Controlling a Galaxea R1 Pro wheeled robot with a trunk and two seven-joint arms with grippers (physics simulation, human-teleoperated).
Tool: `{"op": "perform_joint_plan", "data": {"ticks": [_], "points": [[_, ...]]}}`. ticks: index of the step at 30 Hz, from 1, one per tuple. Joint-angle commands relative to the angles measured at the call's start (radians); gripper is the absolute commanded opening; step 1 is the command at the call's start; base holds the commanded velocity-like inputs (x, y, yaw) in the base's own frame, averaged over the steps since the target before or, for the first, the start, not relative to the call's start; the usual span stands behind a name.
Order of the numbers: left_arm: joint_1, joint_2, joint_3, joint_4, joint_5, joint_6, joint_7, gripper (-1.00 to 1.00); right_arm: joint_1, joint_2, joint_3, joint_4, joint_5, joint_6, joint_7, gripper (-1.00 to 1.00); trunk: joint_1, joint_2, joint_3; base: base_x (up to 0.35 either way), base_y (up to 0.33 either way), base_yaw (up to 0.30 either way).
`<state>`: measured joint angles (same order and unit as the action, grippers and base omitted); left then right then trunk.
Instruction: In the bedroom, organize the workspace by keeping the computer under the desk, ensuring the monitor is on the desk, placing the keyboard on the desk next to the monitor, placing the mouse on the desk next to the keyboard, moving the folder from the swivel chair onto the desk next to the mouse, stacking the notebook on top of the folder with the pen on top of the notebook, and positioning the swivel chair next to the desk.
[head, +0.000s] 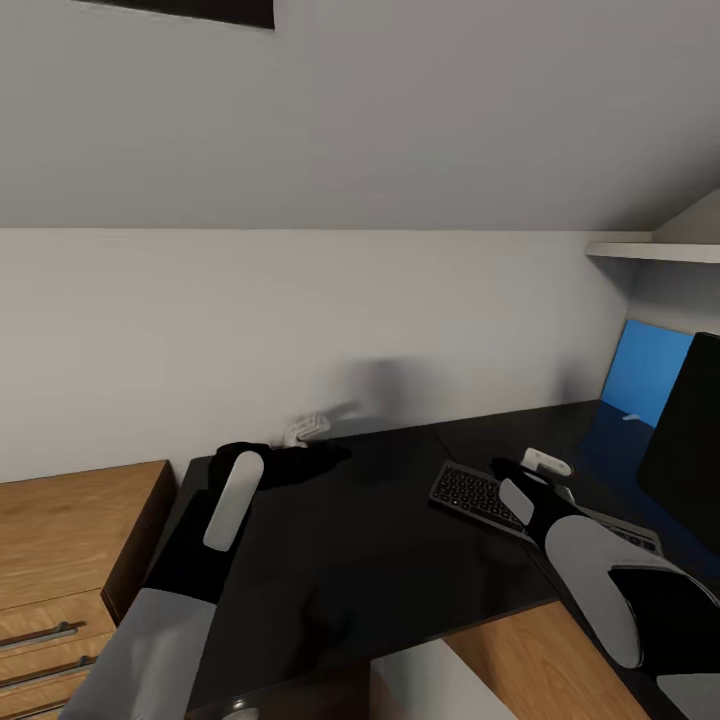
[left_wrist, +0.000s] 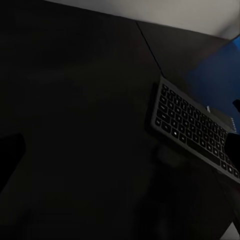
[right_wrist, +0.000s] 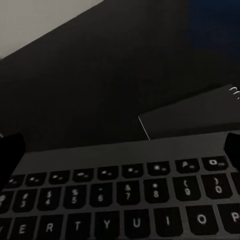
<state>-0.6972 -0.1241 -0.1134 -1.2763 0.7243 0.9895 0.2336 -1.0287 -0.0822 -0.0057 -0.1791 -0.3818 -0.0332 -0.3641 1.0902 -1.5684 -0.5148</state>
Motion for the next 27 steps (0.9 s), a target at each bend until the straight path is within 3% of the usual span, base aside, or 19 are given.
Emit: {"op": "perform_joint_plan", "data": {"ticks": [1, 13, 27], "points": [[-0.001, 0.000, 0.000, 0.000, 0.010, 0.003, 0.010, 1.00, -0.001, 0.001, 0.000, 0.000, -0.006, -0.003, -0.001, 1.00, 0.000, -0.001, -0.001, 0.000, -0.002, 0.000], [-0.001, 0.001, 0.003, 0.000, 0.010, 0.002, 0.009, 1.00, 0.000, 0.005, -0.002, 0.001, -0.013, -0.002, -0.002, 1.00, 0.000, -0.001, -0.001, -0.001, -0.007, 0.000], [-0.001, 0.001, 0.004, 0.000, 0.009, 0.001, 0.010, 1.00, 0.001, 0.006, -0.002, 0.003, -0.014, -0.002, -0.002, 1.00, 0.000, -0.001, -0.001, -0.048, -0.194, 0.000]]}}
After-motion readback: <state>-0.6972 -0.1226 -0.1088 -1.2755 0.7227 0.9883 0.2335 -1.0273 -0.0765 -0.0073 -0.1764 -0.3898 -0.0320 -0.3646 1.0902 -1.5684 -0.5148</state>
